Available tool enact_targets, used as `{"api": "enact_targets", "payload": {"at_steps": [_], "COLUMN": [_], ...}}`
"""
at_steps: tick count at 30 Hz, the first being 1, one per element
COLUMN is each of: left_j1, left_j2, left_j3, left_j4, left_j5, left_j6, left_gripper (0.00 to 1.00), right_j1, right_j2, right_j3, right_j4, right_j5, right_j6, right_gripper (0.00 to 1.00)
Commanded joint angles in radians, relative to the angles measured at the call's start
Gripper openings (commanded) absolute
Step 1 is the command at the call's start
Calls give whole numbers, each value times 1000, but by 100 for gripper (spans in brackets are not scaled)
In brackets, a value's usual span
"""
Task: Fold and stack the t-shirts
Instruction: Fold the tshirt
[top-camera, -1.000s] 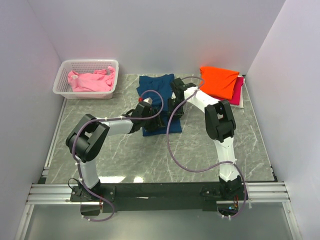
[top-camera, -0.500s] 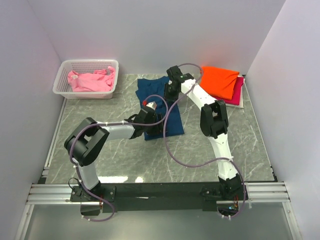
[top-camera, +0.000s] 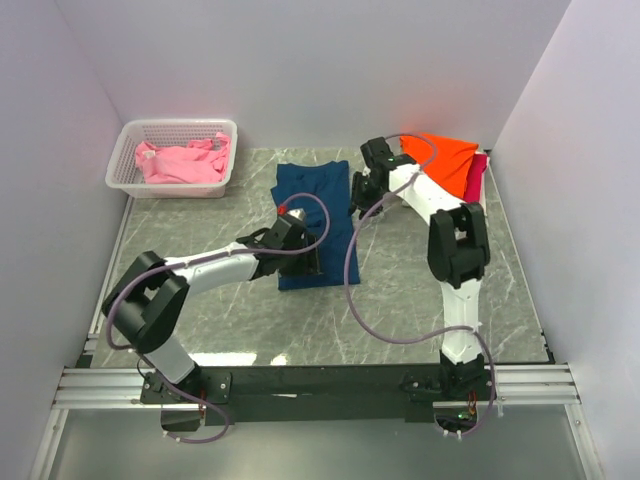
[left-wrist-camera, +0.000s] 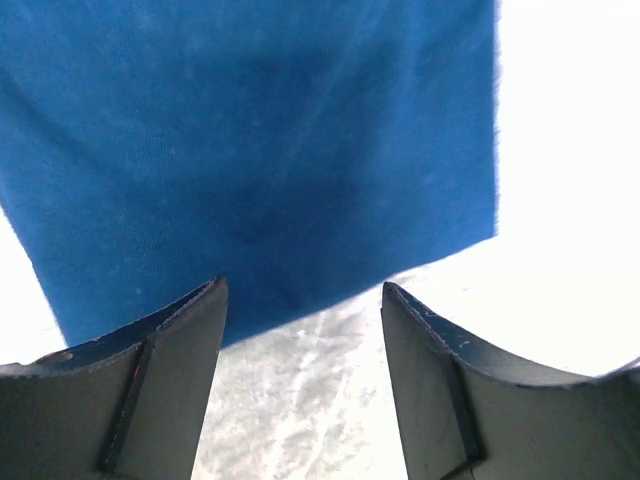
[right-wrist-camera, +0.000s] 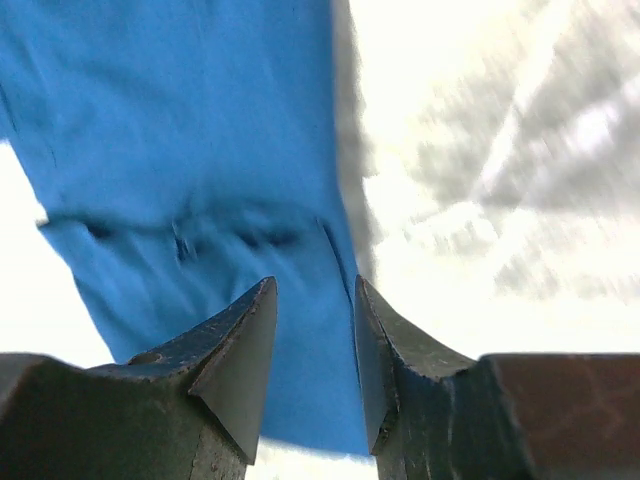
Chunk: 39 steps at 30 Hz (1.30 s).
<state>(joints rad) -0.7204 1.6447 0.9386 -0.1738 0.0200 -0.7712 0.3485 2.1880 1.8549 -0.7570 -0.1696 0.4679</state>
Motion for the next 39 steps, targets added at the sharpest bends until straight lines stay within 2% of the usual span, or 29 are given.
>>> {"api": "enact_targets", "payload": {"at_steps": [1, 7, 10, 14, 22, 30, 39], "left_j1": [-4, 15, 62, 114, 154, 164, 165], "left_j2": [-113, -151, -155, -213, -224, -270, -270], "left_j3": [103, 89, 49, -41, -118, -207, -207], "left_j4": [-102, -138, -162, -101, -93, -69, -81], "left_j5": [-96, -146, -150, -114, -81, -69, -72], "left_j6": [3, -48, -138, -198, -209, -284, -283], "left_gripper": [71, 75, 75, 75, 75, 74, 72], "right_j1": [-9, -8, -8, -6, 26, 53, 66], "right_j2": [-192, -319, -382, -427, -462, -442, -406], "right_j3": [-183, -414, -558, -657, -723, -741, -761], "right_j4": [66, 116, 151, 188, 194, 167, 154], "right_j5": [-5, -67, -103, -136, -177, -189, -220], "right_j6": [-55, -54, -34, -20, -9, 6, 8], "right_gripper": [44, 44, 44, 45, 44, 44, 43]}}
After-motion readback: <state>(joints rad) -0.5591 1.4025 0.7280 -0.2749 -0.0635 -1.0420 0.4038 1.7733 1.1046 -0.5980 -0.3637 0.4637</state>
